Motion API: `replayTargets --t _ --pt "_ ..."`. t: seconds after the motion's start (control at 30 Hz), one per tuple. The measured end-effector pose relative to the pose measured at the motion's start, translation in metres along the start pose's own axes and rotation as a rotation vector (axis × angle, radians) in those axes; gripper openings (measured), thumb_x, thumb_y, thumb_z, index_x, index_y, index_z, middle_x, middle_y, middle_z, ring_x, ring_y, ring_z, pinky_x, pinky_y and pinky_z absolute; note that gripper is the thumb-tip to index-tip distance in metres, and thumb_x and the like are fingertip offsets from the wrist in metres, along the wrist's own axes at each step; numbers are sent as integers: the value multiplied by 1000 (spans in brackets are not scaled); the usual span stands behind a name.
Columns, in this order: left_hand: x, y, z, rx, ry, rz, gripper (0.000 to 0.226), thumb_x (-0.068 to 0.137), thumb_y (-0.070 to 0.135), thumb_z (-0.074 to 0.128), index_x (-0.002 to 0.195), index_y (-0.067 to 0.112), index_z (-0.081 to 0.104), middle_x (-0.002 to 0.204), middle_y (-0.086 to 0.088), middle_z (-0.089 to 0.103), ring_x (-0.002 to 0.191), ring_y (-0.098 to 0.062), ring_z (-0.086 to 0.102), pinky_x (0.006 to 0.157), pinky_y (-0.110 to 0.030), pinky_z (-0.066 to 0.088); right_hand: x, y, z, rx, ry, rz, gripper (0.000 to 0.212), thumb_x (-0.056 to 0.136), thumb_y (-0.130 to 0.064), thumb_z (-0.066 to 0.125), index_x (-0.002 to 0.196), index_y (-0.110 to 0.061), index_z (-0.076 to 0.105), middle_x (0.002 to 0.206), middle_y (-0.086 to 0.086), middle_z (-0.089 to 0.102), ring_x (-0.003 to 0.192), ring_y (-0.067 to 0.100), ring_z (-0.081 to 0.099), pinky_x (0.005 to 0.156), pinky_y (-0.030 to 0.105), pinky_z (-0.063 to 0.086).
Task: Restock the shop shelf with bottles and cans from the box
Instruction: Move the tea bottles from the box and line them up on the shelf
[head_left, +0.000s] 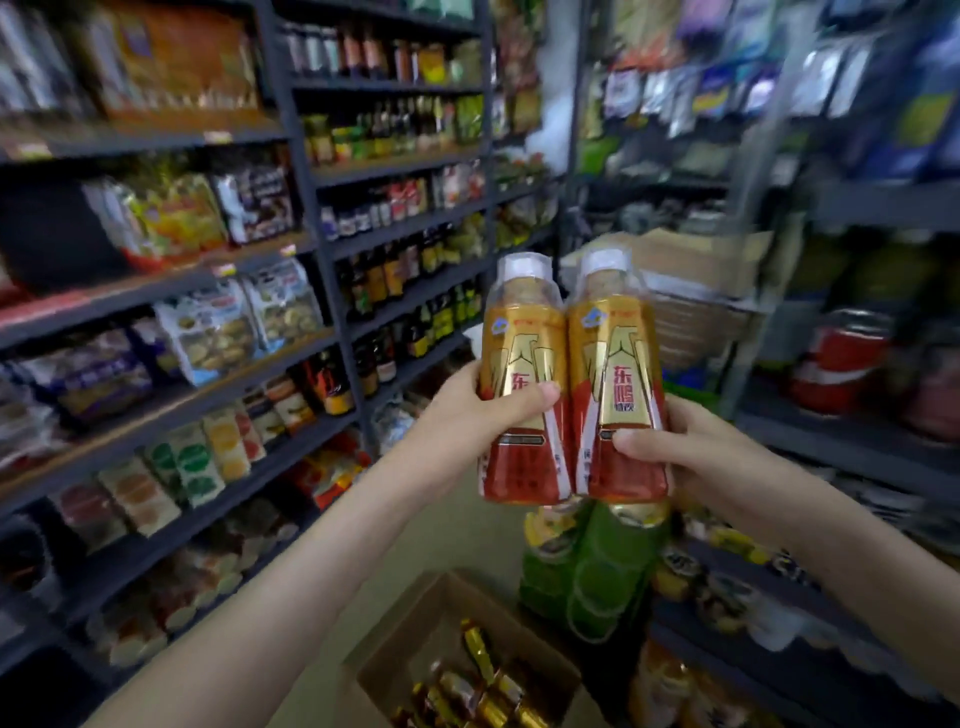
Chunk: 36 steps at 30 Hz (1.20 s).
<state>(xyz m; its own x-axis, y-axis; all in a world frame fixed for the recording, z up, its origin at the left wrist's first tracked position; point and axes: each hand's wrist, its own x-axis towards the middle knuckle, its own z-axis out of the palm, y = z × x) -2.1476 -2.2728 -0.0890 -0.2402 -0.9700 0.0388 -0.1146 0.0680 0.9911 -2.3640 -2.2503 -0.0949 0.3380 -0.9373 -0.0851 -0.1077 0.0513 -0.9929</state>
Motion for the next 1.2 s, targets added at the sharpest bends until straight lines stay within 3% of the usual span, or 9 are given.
replayTargets --t 0.07,0.23,0.3,0.43,0.63,0.77,0.9,1.07,1.2 --pt "-10 30 33 58 -60 78 29 78 29 74 103 28 59 95 5 75 87 -14 72 80 -34 57 -38 -18 -22 -19 78 -56 61 64 -22 74 122 -20 55 110 1 72 100 19 69 75 25 58" --pt "-32 89 136 108 -190 243 42 74 32 77 111 28 59 101 7 73 89 -9 71 78 -29 58 -146 -42 -88 -129 248 -130 60 66 -25 86 118 -24 56 108 -2 72 99 19 70 84 32 57" --pt "-38 106 188 83 -237 288 52 65 35 79 112 25 59 100 5 73 89 -11 71 78 -30 58 -196 -46 -120 -136 343 -153 55 67 -24 80 116 -25 55 105 -5 73 96 16 70 84 34 55" --pt "-47 139 307 49 -294 354 63 53 40 80 111 24 61 97 6 74 87 -9 71 77 -29 57 -300 -52 -189 -198 480 -201 69 62 -28 89 121 -25 55 110 -5 72 102 15 68 88 37 50" --pt "-42 178 433 -32 -316 403 62 59 42 87 113 23 63 96 6 74 88 -13 71 81 -34 57 -402 -73 -281 -180 739 -300 51 60 -17 76 109 -18 60 100 0 74 92 17 71 78 30 54" --pt "-30 202 472 -69 -245 448 63 57 44 78 114 22 62 95 8 73 86 -7 70 74 -26 56 -424 -83 -340 -170 832 -349 56 59 -17 80 112 -18 60 103 2 74 96 19 70 84 36 54" --pt "-9 221 496 -79 -201 513 50 68 33 78 113 21 59 95 8 71 82 -4 69 62 -18 54 -419 -87 -388 -134 893 -387 52 65 -11 80 112 -19 58 102 0 73 94 17 70 78 34 57" --pt "29 232 510 -137 -169 578 48 74 31 76 116 24 56 101 8 70 89 -6 69 74 -26 55 -377 -90 -446 -263 1079 -437 65 65 -18 86 119 -20 50 107 -7 67 99 9 64 86 31 50" --pt "62 238 516 -174 -140 596 57 66 37 77 118 23 55 100 11 69 87 -3 68 75 -26 54 -331 -95 -493 -280 1063 -349 72 63 -22 88 122 -16 46 112 -2 64 102 15 62 90 36 52"
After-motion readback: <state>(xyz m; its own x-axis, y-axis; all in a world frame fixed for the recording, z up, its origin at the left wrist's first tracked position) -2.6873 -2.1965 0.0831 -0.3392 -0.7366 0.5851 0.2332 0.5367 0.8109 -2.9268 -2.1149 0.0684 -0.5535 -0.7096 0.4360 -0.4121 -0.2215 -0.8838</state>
